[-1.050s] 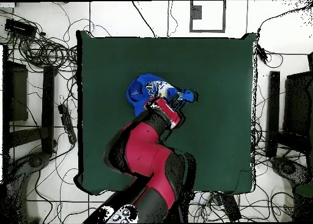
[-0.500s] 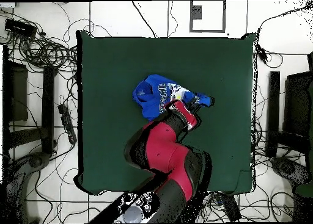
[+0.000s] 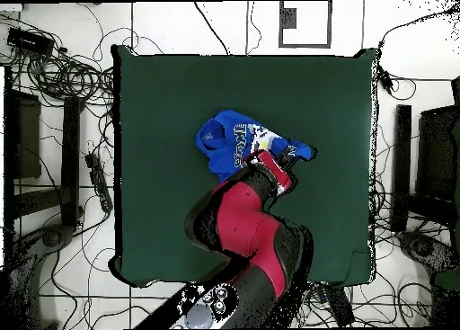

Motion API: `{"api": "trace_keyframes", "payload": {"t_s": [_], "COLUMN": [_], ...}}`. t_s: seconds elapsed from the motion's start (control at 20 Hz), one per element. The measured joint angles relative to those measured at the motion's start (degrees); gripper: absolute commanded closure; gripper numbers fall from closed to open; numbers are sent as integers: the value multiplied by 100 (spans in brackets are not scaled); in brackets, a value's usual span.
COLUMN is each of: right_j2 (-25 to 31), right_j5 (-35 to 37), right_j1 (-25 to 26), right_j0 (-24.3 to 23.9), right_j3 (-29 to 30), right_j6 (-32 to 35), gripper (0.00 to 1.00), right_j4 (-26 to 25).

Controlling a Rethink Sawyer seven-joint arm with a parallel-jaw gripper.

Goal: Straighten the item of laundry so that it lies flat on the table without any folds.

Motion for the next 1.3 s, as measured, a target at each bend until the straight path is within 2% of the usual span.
{"api": "trace_keyframes", "payload": {"t_s": [0.3, 0.9, 1.3], "right_j2": [407, 1216, 2015], "right_j5": [-186, -190, -190], "right_j1": [-55, -58, -144], "right_j0": [-540, -1258, -1791], "right_j3": [-189, -899, -1306], "right_j6": [0, 0, 0], "gripper": [100, 100, 100], "right_j4": [-118, -303, -898]}}
